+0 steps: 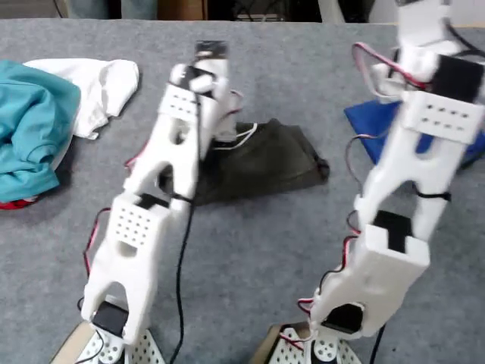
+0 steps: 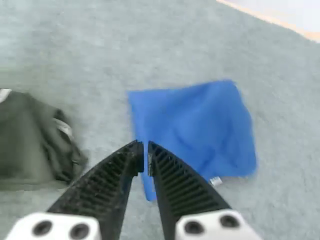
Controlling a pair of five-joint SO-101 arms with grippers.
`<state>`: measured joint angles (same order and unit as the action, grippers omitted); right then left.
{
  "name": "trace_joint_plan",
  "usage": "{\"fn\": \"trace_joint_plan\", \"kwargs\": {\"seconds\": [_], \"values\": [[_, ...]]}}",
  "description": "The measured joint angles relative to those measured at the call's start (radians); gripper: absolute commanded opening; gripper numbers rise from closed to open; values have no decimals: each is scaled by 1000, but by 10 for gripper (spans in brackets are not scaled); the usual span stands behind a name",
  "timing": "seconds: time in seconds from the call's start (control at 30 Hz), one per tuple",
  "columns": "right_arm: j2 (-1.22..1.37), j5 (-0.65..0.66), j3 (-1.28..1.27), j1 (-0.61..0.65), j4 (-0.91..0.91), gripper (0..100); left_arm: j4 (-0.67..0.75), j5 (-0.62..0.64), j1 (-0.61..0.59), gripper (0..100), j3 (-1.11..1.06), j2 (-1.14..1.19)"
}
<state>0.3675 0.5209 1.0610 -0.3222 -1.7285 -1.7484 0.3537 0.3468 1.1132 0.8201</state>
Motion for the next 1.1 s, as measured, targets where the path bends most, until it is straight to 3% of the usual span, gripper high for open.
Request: {"fn": "trace_joint_plan", "kwargs": {"seconds": [0.2, 0.33, 0.43, 0.57, 0.67, 0.77, 0.87, 1.1], "values": [[0, 5, 0, -89, 0, 25, 183, 23, 180, 29, 101, 0], [0, 5, 0, -95, 0, 25, 333, 25, 235, 29, 97, 0], [0, 5, 0, -97, 0, 25, 354, 26, 256, 43, 91, 2], [0, 5, 0, -97, 25, 26, 348, 26, 273, 234, 89, 11], [3, 5, 0, -97, 43, 26, 318, 75, 272, 236, 92, 11], [26, 0, 0, -97, 46, 24, 262, 81, 233, 213, 150, 12], [43, -46, 0, -80, 35, 22, 212, 80, 140, 112, 261, 3], [52, -115, -86, 166, -26, 22, 41, 3, -233, 28, 404, -5]]}}
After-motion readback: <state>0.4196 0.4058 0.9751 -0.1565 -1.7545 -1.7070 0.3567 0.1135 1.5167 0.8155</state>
